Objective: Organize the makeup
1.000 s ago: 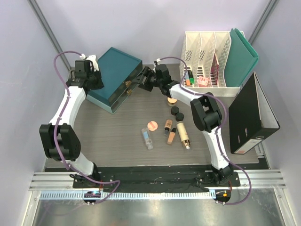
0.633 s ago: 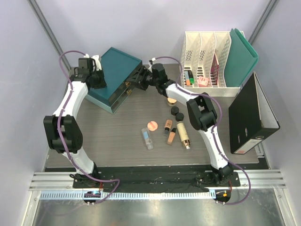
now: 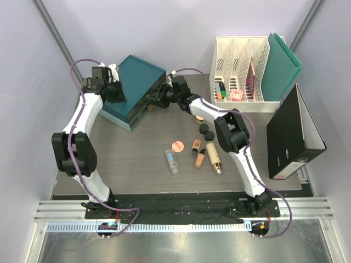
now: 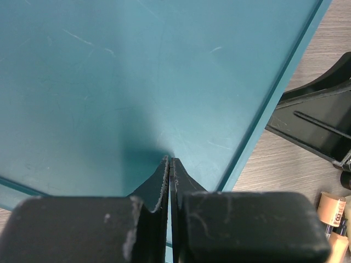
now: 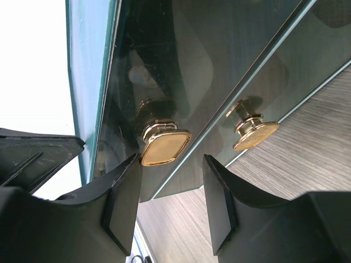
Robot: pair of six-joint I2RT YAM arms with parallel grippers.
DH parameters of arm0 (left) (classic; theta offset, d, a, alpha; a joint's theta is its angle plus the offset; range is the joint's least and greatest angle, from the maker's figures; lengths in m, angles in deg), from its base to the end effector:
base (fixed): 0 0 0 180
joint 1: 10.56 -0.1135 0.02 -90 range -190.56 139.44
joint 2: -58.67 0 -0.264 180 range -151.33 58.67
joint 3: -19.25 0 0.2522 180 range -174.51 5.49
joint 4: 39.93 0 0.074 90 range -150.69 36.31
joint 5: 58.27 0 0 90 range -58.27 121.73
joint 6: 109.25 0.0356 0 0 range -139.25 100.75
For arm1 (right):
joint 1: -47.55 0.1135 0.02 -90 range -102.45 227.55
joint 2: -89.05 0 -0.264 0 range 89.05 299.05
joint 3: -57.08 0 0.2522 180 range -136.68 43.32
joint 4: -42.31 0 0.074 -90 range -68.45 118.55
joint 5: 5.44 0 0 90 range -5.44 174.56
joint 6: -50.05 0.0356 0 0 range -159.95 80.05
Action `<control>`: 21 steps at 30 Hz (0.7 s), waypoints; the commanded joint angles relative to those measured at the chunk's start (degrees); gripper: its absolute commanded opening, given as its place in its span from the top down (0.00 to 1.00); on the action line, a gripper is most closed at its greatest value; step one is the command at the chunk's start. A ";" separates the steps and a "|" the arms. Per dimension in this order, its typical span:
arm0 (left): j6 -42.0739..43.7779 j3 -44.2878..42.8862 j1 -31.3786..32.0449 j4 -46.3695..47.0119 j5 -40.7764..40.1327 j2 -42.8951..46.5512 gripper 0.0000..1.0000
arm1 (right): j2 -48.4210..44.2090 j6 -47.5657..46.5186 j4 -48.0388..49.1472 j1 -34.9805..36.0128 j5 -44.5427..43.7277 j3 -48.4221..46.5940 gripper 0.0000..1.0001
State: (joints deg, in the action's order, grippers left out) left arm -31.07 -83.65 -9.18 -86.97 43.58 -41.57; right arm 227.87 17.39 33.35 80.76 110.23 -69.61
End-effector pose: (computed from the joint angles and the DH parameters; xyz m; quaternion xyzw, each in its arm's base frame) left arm 0.3964 -0.0169 0.3089 -0.0436 0.9167 -0.1388 0.3721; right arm 0.4636 0.3219 0.1962 0.0451 0.8125 0.5208 0.2580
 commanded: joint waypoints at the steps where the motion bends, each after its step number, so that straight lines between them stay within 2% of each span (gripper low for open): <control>1: -0.40 -1.73 0.02 -2.32 1.06 -0.48 1.00 | -0.22 -1.44 -1.80 -0.08 -3.96 -2.56 0.48; 4: -0.67 -1.82 -0.07 -2.49 1.15 -0.91 1.00 | -0.31 -1.53 -2.86 -0.16 -5.89 -2.30 0.49; 8: -0.84 -2.26 0.02 -3.37 0.62 -1.53 1.00 | -2.49 -2.32 -4.27 -0.25 -10.28 -0.38 0.70; 11: -0.93 -2.44 -0.07 -3.90 -0.34 -1.71 1.00 | -4.70 -4.51 -6.81 -0.08 -15.99 1.21 0.77; 16: -1.28 -2.44 0.02 -4.34 -1.22 -2.32 1.00 | -8.92 -11.28 -13.67 -0.08 -25.39 1.83 0.78; 21: -1.46 -3.40 0.02 -6.36 -2.54 -4.34 1.00 | -11.03 -14.36 -17.45 0.01 -29.71 3.67 0.80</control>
State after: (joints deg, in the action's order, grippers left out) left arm -32.51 -85.84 -9.07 -88.26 43.30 -43.26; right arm 220.88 8.67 22.73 82.82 92.13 -67.62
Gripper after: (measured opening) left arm 0.002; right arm 0.269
